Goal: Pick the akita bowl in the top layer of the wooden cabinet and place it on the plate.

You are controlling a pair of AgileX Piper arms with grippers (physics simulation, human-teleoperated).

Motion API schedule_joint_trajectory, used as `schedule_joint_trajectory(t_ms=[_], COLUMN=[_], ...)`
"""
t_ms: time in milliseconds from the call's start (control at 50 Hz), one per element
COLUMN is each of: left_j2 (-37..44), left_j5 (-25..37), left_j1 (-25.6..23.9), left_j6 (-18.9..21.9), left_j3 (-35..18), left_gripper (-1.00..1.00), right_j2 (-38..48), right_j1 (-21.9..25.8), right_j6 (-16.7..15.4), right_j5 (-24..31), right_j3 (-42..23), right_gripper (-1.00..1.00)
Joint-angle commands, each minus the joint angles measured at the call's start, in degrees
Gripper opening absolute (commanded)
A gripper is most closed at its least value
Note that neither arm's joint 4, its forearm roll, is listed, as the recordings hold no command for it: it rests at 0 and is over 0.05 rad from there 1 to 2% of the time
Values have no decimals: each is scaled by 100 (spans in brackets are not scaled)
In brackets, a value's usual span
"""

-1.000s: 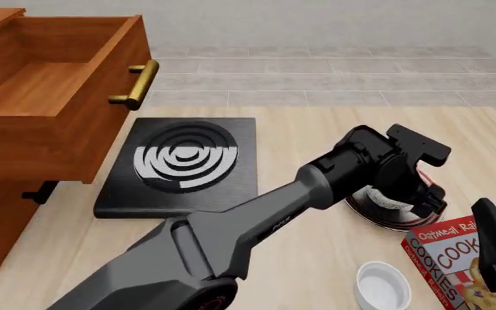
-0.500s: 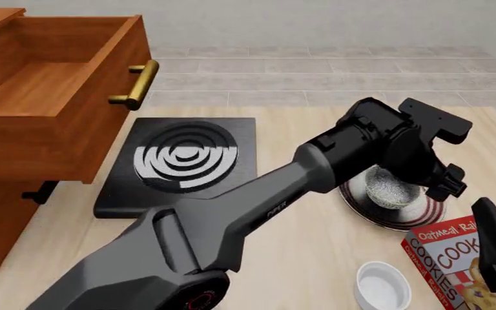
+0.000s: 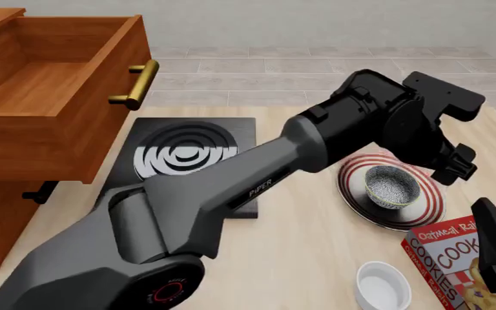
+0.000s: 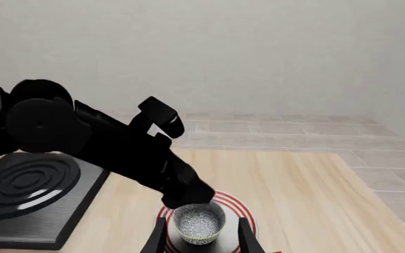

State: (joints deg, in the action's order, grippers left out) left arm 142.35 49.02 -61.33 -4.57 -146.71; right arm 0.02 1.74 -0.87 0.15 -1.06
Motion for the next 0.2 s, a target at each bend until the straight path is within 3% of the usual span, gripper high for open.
schedule_joint_trajectory(t_ms=[20, 200], left_j2=[-382, -758], left_j5=[-116, -289], left_j1=[4, -32], left_j6=[49, 20], left_j3=[377, 781], left_gripper=[100, 100], right_j2=[0, 0], right_j1=[16, 27], right_j6=[-42, -59], right_j5=[-18, -30], right_j3=[2, 10], right_gripper=[100, 100])
